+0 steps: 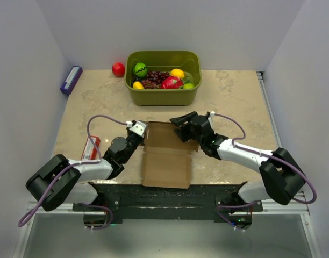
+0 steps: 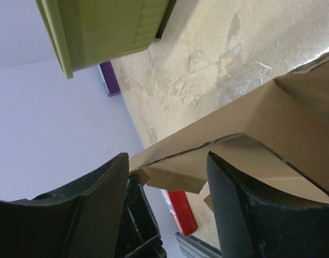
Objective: Fold the paper box
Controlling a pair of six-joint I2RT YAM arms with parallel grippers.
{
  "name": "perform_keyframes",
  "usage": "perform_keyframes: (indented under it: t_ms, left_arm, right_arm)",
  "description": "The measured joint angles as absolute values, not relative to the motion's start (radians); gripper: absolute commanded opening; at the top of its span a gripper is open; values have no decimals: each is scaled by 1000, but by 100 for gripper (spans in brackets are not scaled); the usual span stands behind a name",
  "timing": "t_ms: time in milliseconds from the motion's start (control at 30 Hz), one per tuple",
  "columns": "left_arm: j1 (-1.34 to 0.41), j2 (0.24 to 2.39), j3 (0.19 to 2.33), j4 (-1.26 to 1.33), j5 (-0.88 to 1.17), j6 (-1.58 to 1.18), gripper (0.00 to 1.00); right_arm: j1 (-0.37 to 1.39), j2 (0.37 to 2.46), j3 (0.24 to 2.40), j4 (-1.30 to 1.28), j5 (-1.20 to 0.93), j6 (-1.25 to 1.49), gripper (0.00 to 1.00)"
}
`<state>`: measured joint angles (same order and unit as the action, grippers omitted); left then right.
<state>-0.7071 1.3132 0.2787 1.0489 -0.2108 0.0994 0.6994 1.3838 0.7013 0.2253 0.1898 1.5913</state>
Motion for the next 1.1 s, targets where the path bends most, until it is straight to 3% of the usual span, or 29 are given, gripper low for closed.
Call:
perform_keyframes:
  t_ms: [167, 367, 500, 533, 567, 600, 667, 700, 733, 800, 900, 1100]
  left_arm:
    - [-716, 1315, 258, 1104, -219, 125, 0]
    - [-723, 1341, 228, 1195, -219, 157, 0]
    - [-728, 1364, 209, 1229, -216, 176, 0]
    - [-728, 1370, 208, 1232, -216, 178, 1]
    - [-728, 1375, 208, 1233, -216, 178, 8]
    - [-728, 1379, 208, 1234, -215, 177, 25]
    - [-728, 1384, 208, 1230, -212, 175, 38]
    - [-728, 1384, 210, 1229, -206, 170, 52]
    - [-729, 1384, 212, 1228, -204, 172, 56]
    - [-729, 1371, 221, 1203, -181, 164, 64]
    - [-730, 1316, 226, 1152, -150, 138, 67]
    - [-730, 1131, 227, 1030, -74, 17, 65]
  right_arm:
    - [700, 1395, 726, 209, 225, 1605, 55]
    - [700, 1413, 760, 200, 258, 1608, 31]
    - [700, 1445, 769, 200, 268, 1605, 6]
    - [700, 1452, 770, 200, 272, 1604, 4]
    - [700, 1455, 770, 202, 272, 1602, 2]
    - [700, 1458, 770, 204, 276, 1605, 1]
    - [699, 1460, 770, 216, 282, 1605, 0]
    - [700, 1460, 770, 223, 280, 1605, 0]
    - [700, 1461, 770, 228, 279, 1604, 0]
    - [701, 1461, 770, 240, 277, 1602, 0]
    - [702, 1460, 766, 262, 275, 1592, 0]
    - [702, 1426, 697, 331, 279, 1556, 0]
